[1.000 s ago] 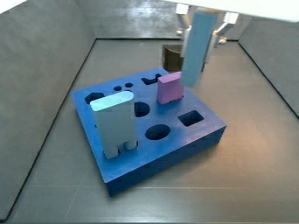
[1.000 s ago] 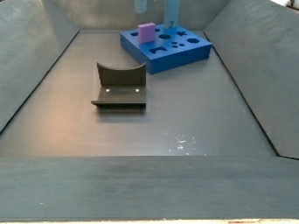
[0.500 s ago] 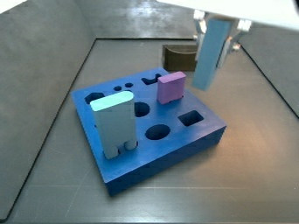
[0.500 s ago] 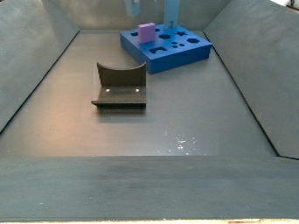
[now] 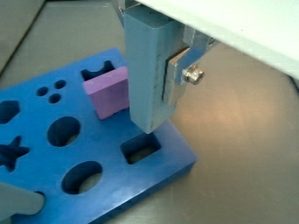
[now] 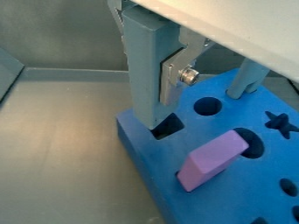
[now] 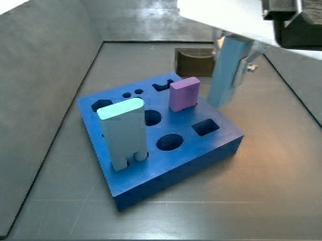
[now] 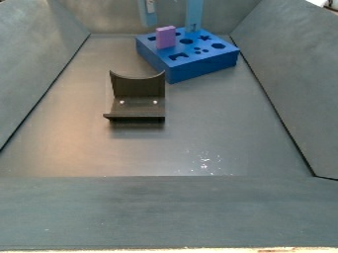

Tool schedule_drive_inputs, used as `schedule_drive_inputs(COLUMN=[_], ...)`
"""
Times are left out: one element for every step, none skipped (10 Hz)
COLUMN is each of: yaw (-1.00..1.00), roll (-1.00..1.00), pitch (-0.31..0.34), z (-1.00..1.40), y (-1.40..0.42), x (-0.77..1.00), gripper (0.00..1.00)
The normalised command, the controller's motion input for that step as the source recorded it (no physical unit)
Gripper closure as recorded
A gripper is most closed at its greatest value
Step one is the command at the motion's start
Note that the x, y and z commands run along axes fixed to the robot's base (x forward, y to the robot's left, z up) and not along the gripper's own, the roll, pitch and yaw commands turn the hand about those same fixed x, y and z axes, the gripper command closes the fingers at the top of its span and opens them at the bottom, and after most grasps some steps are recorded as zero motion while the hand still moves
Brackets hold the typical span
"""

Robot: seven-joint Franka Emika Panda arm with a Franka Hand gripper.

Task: Pick up the rectangle object. Move to above the board. Insert the rectangle object.
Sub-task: Insert the rectangle object.

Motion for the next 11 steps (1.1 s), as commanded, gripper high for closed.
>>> schedule_drive_inputs(yaw=[0.0,-0.14,-0.17,-0.12,0.0,0.0,0.0,0.0,-0.34,-0.86,-1.0], roll=[0.0,0.21,0.19,0.04,-0.03,0.0,-0.04,-0.33,-0.21,-0.1,-0.08], pitch=[0.0,-0.117,-0.18,-0.1,0.0,0.0,-0.003,-0.094,-0.091,0.0,0.0], z=[-0.01,-0.28,-0.4,-0.33,0.0,0.0,-0.13,-0.19,-0.13,-0.16,-0.17], y=[0.04,-0.07,-0.13,-0.08,0.0,-0.02,-0.09,-0.07,-0.1,-0.11,-0.07], x=[-0.05,-0.24,-0.3,-0.13,0.0,0.0,0.0,-0.01,0.0,0.12,0.0], gripper=[1.0,1.0,1.0,1.0,1.0,1.0,1.0,1.0,1.0,1.0,1.0])
